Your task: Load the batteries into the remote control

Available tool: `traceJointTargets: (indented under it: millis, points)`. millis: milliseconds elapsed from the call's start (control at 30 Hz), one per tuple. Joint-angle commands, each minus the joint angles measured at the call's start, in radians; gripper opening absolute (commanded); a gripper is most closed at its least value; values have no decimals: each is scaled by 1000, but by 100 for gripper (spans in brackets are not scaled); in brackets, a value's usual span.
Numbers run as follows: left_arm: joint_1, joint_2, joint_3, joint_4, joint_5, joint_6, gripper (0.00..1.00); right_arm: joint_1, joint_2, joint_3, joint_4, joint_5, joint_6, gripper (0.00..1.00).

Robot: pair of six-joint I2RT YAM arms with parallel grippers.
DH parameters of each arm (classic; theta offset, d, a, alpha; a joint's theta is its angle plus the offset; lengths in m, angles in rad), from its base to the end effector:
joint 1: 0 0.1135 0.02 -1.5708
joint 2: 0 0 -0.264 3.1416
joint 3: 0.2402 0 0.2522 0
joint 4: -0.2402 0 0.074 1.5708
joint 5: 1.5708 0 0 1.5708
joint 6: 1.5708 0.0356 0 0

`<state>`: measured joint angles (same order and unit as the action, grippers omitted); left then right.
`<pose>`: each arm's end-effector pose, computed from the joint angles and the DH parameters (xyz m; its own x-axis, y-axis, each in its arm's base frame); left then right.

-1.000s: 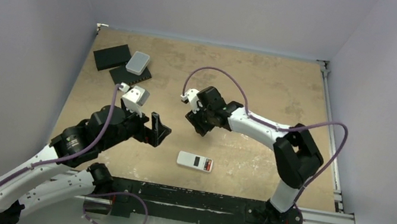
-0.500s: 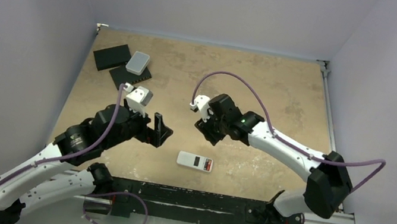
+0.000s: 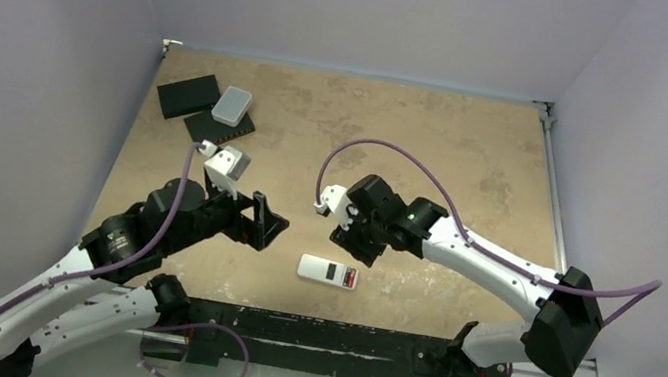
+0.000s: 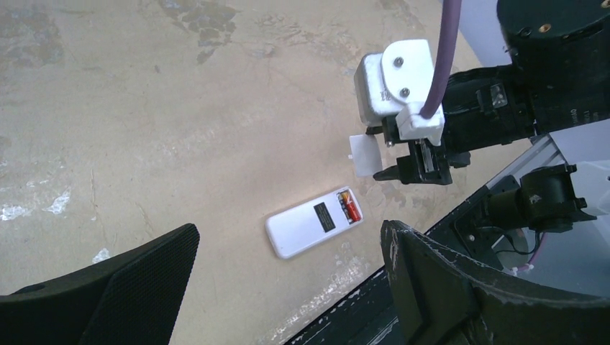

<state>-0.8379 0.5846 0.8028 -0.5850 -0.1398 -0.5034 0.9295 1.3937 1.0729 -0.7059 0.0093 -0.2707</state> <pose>0.0893 -0.0918 0.3316 -0.5232 -0.1327 -0.8418 0.4527 0.7936 -0.4065 0.1687 0.2255 0.2593 -0.2797 -0.8216 -0.4967 -0.9062 0.3968 -0.1461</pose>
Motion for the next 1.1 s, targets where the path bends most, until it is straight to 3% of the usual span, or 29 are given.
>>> traceJointTargets:
  millis: [0,433,1067]
  points:
    - [5,-18,-12,44,30,27,99,32,-27,-32,-73,4,-47,35]
    - [4,-39,-14,49,51,33,99,134,53,-21,-136,-2,-134,35]
    - [4,-46,-12,45,38,32,99,154,223,32,-91,17,-165,35]
